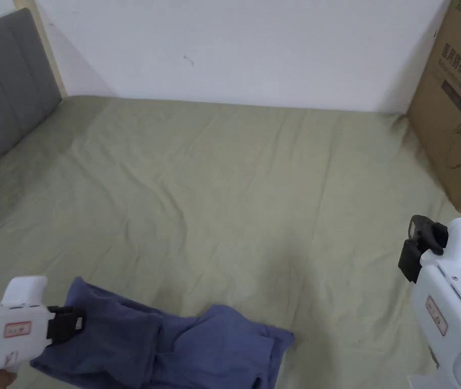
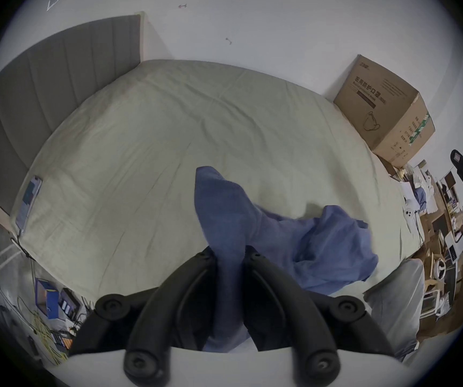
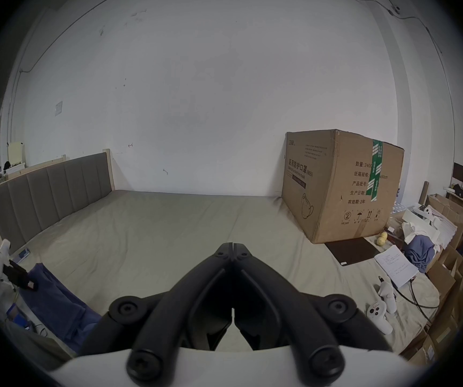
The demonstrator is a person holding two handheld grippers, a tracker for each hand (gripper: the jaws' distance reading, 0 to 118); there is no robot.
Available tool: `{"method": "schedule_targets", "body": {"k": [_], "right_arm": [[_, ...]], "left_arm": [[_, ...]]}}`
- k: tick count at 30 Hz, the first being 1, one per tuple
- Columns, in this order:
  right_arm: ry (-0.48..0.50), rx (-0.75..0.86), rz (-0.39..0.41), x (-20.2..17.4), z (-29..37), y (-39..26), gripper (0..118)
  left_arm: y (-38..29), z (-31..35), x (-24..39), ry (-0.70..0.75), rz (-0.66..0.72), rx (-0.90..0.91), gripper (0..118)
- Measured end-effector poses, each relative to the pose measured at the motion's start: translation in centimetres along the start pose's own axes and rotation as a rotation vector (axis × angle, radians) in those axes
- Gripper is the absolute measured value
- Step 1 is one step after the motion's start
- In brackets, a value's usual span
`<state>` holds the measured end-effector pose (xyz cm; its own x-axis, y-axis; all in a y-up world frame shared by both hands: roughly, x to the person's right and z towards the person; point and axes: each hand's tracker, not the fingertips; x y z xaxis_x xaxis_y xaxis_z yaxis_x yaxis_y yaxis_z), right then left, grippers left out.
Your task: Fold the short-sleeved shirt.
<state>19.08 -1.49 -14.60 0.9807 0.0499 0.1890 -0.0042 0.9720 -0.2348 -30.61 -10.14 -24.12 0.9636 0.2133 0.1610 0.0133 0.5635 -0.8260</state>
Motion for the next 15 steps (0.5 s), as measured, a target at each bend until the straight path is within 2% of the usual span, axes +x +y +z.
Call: {"method": "schedule_targets", "body": {"k": [3, 8, 15], "right_arm": [[0.003, 0.002, -0.007, 0.2, 0.2, 0.0, 0], [-0.005, 0.009, -0.015, 1.0, 0.7, 0.0, 0], [-0.031, 0.004, -0.027, 2.4, 1.4, -0.6, 0]], "left_arm": [[1.2, 0.3, 4.8, -0.026, -0.045, -0.005, 14], [1.7, -1.9, 13.3, -0.106, -0.202, -0.066, 14], [-1.3, -9.4, 22.1, -0.152, -0.284, -0.200, 14]]}}
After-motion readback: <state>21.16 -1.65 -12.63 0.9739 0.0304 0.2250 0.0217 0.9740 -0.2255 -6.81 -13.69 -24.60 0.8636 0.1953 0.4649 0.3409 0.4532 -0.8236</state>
